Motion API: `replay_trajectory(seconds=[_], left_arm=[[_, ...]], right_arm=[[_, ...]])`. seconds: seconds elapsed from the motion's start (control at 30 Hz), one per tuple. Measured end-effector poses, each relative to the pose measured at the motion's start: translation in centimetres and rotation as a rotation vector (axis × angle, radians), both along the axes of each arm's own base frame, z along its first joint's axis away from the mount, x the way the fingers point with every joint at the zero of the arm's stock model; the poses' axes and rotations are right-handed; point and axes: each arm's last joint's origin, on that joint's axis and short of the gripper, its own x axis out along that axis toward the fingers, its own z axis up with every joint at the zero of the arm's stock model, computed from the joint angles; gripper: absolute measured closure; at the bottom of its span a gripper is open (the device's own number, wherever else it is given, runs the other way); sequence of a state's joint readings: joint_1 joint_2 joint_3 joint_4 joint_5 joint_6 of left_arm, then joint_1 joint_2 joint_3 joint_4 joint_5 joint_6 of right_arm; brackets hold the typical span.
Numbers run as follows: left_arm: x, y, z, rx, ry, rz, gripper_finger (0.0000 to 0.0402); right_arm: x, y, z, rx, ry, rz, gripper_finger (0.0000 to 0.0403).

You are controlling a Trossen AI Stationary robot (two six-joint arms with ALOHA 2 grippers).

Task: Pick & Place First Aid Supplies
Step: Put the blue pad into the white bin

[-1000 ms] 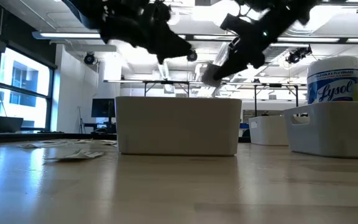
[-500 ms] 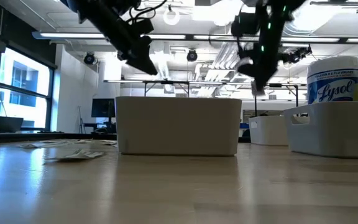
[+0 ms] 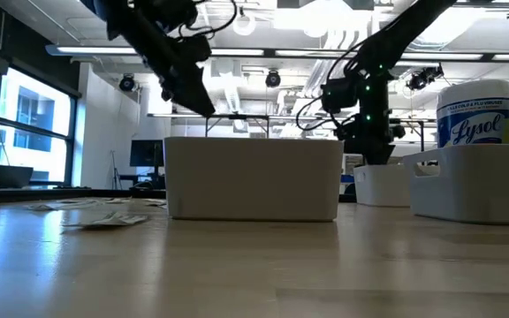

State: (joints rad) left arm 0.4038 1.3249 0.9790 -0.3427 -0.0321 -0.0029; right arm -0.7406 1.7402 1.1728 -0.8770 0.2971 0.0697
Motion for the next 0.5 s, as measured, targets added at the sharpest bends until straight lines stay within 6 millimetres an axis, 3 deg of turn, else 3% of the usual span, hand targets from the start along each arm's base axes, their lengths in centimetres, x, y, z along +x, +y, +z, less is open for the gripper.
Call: replay_trajectory(seconds=[0.2, 0.5], left_arm=[[-1.5, 1.1, -2.3, -0.069, 0.038, 0.019, 0.0250], [-3.2, 0.4, -7.3, -0.096, 0.130, 0.009, 0.0250]], right_arm=[[0.0, 0.1, 0.0, 0.062, -0.025, 0.064, 0.0385], [-0.9, 0.4, 0.8, 0.017, 0.090, 0.032, 0.0298]])
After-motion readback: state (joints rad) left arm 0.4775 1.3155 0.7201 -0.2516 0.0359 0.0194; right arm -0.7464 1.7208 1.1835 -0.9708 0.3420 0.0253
